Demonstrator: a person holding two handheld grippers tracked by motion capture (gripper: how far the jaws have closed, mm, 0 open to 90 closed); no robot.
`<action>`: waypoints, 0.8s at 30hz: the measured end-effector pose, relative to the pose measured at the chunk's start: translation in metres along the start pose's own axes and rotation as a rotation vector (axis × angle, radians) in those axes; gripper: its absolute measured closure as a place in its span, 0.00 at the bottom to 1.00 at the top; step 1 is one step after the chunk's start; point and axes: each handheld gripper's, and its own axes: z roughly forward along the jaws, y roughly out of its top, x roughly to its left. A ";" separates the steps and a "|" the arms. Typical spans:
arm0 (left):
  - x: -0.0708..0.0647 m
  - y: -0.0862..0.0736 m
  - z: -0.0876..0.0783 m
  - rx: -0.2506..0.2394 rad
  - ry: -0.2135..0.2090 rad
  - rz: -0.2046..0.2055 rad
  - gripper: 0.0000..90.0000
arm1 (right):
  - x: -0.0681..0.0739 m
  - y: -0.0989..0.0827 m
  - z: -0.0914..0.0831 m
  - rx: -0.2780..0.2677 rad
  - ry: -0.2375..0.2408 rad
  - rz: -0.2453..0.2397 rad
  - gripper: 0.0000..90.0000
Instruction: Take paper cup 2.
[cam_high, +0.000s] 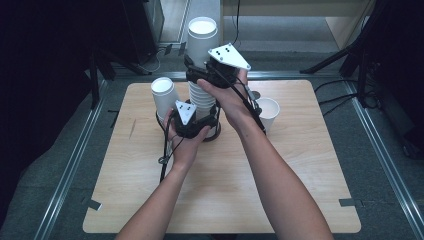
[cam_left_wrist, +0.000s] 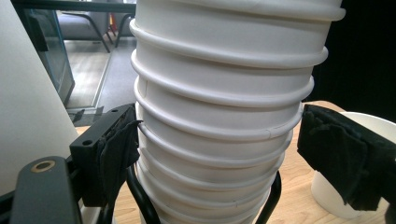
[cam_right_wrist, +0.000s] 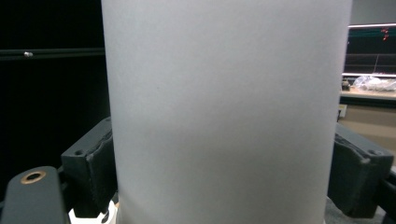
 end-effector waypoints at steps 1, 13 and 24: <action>0.000 0.000 0.000 -0.001 0.000 -0.003 0.15 | 0.000 0.001 0.000 -0.004 -0.001 -0.004 0.14; 0.000 -0.001 -0.001 -0.002 0.001 0.000 0.15 | 0.001 0.027 -0.009 -0.065 -0.015 0.008 0.16; 0.002 -0.003 -0.002 0.005 -0.008 0.006 0.16 | 0.002 0.038 -0.016 -0.085 -0.029 -0.004 0.17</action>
